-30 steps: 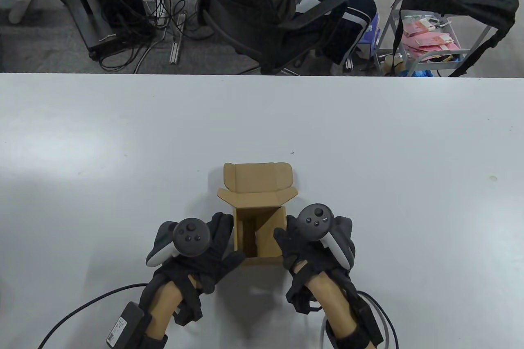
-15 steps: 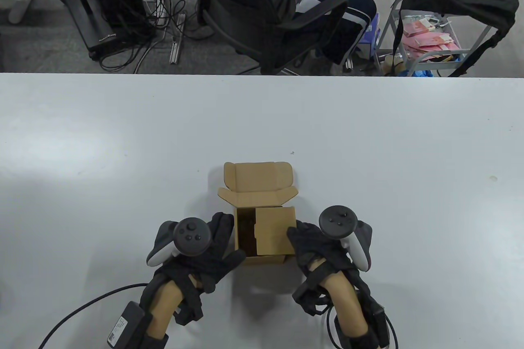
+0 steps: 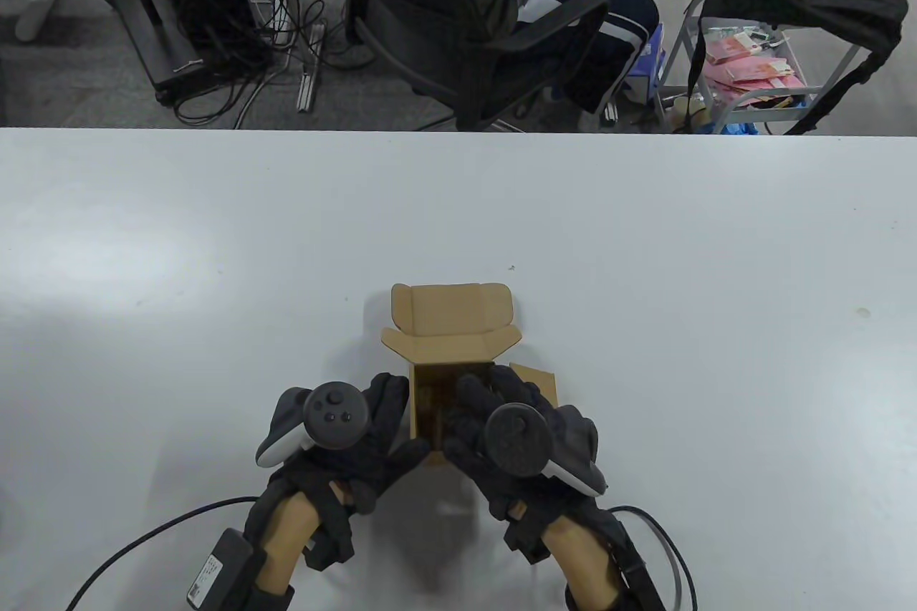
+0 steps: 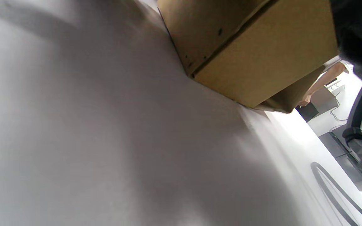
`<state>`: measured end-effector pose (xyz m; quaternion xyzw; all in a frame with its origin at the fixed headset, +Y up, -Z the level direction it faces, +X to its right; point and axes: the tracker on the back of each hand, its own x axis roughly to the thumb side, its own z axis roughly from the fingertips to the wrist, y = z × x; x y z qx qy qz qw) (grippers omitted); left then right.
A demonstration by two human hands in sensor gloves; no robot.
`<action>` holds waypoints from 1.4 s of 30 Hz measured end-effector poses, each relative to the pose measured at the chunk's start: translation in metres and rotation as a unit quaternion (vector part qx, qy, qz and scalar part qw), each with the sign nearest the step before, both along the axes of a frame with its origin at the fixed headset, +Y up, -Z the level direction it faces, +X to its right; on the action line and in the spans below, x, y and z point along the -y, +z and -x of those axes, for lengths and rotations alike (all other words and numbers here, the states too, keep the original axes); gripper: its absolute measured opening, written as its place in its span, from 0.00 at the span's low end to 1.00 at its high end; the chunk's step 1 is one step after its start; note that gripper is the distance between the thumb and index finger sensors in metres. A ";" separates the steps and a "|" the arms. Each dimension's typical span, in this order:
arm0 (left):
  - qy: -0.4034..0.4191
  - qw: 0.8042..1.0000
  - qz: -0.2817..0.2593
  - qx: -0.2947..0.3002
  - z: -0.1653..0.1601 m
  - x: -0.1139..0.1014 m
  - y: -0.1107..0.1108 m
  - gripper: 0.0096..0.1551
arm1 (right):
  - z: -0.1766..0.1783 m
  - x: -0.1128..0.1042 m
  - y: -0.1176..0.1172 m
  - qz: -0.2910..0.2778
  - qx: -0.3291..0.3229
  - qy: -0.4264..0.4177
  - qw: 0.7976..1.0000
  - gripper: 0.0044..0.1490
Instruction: Fully disassemble small mailer box
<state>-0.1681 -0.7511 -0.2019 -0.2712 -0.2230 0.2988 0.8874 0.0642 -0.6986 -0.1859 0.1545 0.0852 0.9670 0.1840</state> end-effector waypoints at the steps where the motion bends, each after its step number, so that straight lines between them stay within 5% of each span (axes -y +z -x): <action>1: 0.000 1.000 0.000 0.000 0.000 0.000 0.000 0.61 | -0.004 0.000 -0.001 -0.005 0.017 -0.008 1.000 0.40; 12: -0.002 1.000 0.001 -0.001 -0.002 0.000 0.000 0.60 | -0.076 0.000 -0.010 0.035 0.172 -0.080 0.981 0.43; 20: -0.007 1.000 0.002 0.000 -0.003 0.000 0.001 0.60 | -0.102 0.045 -0.024 0.197 0.227 -0.074 0.951 0.42; 29: -0.008 1.000 0.001 0.000 -0.005 0.000 0.001 0.60 | -0.080 0.027 -0.025 0.088 0.243 0.030 0.966 0.47; 36: -0.007 1.000 0.005 0.009 -0.006 0.000 0.000 0.59 | -0.067 0.037 -0.052 0.094 0.293 0.048 0.950 0.46; 42: -0.011 1.000 0.003 0.008 -0.006 0.001 0.001 0.60 | -0.066 0.032 -0.046 0.069 0.291 0.048 0.953 0.45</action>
